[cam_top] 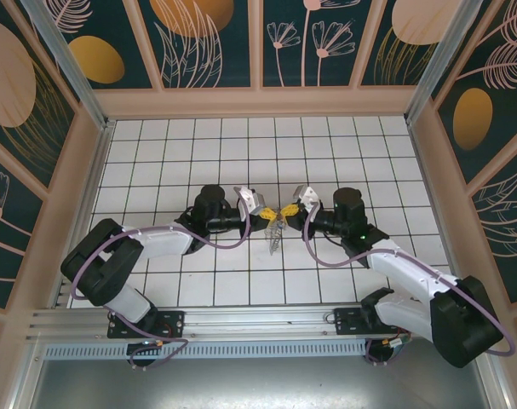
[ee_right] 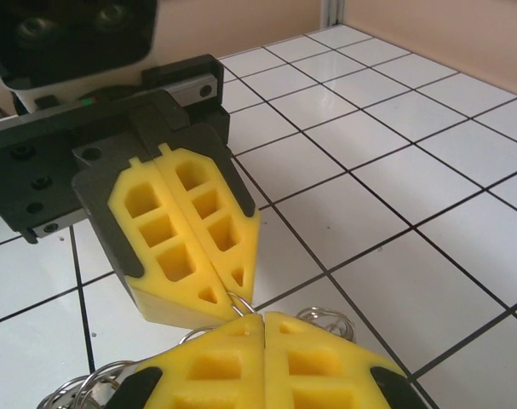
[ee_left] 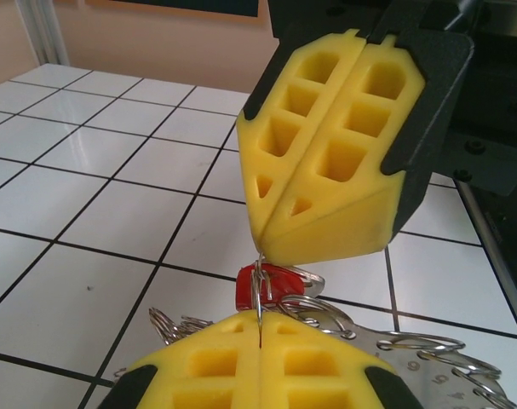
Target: Put the keys on the keyring
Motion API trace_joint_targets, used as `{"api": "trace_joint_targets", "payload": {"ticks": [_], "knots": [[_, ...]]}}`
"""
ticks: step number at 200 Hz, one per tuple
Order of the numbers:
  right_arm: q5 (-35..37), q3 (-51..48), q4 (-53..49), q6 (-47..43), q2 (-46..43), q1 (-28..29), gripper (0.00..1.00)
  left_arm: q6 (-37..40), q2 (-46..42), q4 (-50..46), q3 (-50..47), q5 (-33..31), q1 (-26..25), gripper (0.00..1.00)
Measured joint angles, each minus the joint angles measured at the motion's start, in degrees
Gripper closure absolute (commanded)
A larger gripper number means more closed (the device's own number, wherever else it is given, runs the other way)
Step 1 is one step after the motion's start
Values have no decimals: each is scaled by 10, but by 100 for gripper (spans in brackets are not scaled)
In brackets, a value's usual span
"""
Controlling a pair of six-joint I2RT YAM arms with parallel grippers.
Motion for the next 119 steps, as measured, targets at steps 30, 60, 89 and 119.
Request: {"api": "trace_joint_targets", "payload": {"ticks": [30,60,89,119], "knots": [[0,4,-2,-5,-2,6,100,-9,7,12,-1,4,0,95],[2,8,-6,-12,-2,11,100,-11,7,13,-1,4,0,92],[2,13,-14,-24,-2,13,100,-11,7,13,-1,5,0,92],[2,15,-18,-31,-2,13,100,-10,7,10,0,5,0,86]]}}
